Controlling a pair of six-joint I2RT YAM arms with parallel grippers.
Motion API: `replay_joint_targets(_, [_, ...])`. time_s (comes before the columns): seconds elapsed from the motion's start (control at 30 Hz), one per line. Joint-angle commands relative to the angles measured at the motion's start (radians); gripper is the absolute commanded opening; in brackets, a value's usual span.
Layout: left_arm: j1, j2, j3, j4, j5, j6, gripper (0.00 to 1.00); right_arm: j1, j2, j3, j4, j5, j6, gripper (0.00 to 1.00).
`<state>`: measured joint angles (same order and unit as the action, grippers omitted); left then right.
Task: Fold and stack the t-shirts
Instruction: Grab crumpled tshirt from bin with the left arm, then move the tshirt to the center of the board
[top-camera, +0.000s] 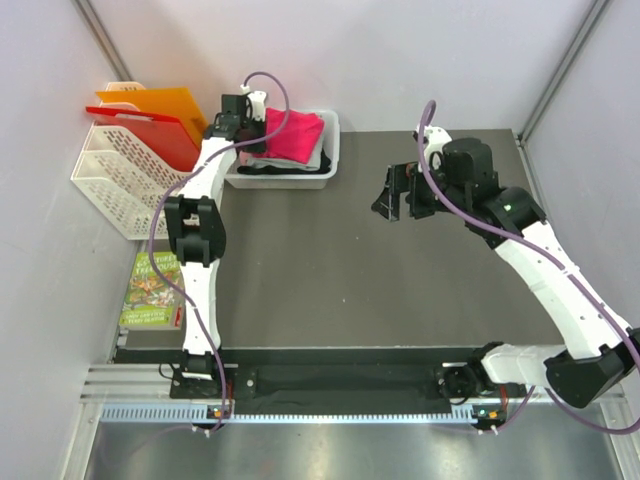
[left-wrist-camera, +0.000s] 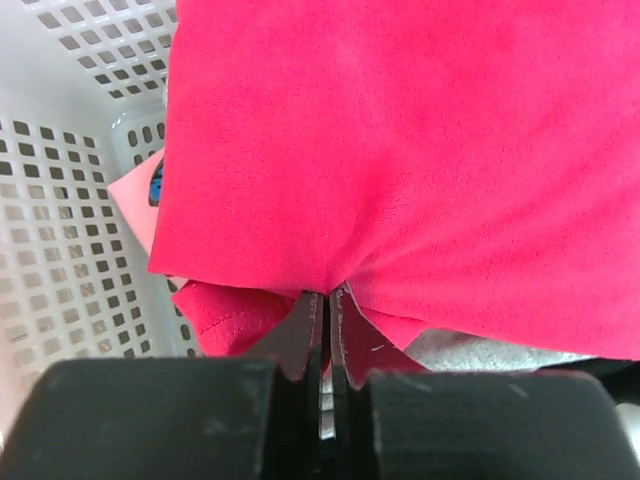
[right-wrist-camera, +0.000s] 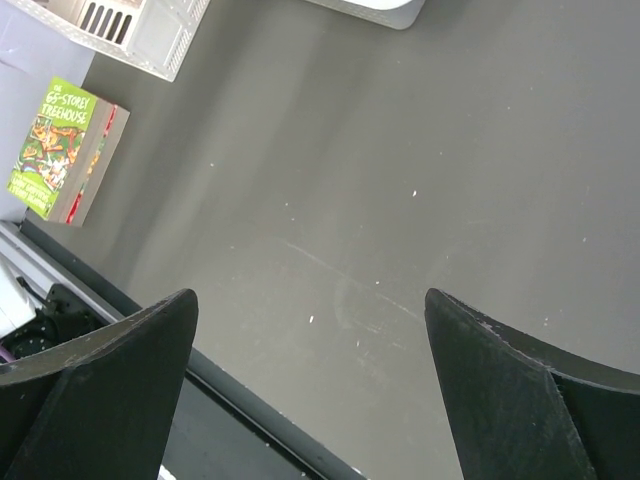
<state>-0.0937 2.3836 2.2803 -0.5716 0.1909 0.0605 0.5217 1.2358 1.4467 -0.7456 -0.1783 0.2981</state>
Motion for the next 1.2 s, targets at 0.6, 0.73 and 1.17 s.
replay_joint_targets(0.6, [-0.147, -0.596, -0.128, 0.036, 0.286, 0.042, 0.00, -0.002, -0.068, -0.036, 0.035, 0.115, -0.050, 0.92])
replay_joint_targets(0.73, [-0.201, -0.740, -0.310, -0.017, 0.329, 0.082, 0.00, -0.008, -0.079, -0.017, 0.046, 0.149, -0.048, 0.91])
replay_joint_targets(1.17, [-0.347, -0.928, -0.775, -0.040, 0.369, 0.007, 0.00, -0.008, -0.102, -0.003, 0.065, 0.238, -0.017, 0.88])
